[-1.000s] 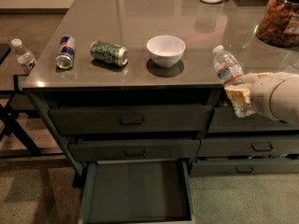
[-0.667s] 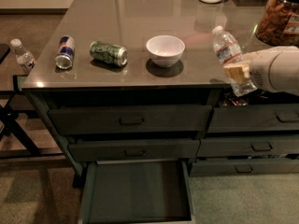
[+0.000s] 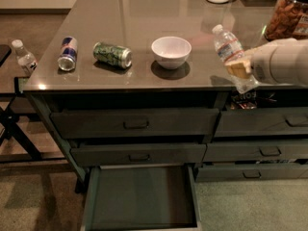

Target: Pick water bottle from bottom drawer and place on counter

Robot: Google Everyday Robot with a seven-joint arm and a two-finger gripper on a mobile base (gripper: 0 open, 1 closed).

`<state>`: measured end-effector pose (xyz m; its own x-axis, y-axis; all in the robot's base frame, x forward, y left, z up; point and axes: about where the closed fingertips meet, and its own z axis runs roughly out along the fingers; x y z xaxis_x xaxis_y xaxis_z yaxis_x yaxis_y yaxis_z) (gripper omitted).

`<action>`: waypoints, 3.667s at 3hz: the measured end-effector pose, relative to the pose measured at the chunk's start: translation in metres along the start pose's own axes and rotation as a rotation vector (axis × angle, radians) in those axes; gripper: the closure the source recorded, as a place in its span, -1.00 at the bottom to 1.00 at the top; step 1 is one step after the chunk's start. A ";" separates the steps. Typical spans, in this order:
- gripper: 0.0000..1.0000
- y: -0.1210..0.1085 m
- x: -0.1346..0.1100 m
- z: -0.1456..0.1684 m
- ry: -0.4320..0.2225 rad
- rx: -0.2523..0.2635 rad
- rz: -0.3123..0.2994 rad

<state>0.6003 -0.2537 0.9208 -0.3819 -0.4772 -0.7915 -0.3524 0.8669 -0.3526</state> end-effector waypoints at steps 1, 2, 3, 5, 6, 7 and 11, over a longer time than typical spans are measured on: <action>1.00 -0.010 -0.022 0.021 0.027 -0.026 -0.045; 1.00 -0.012 -0.027 0.023 0.028 -0.028 -0.047; 1.00 -0.018 -0.034 0.032 0.045 -0.031 -0.073; 1.00 -0.040 -0.030 0.057 0.140 -0.021 -0.098; 1.00 -0.045 -0.030 0.069 0.187 -0.025 -0.126; 1.00 -0.041 -0.037 0.084 0.219 -0.046 -0.157; 1.00 -0.014 -0.034 0.122 0.302 -0.128 -0.244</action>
Offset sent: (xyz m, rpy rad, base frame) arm 0.0243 0.0027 0.0033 -0.0343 0.0306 0.0277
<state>0.7222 -0.2325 0.8916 -0.5009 -0.7038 -0.5037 -0.5596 0.7074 -0.4318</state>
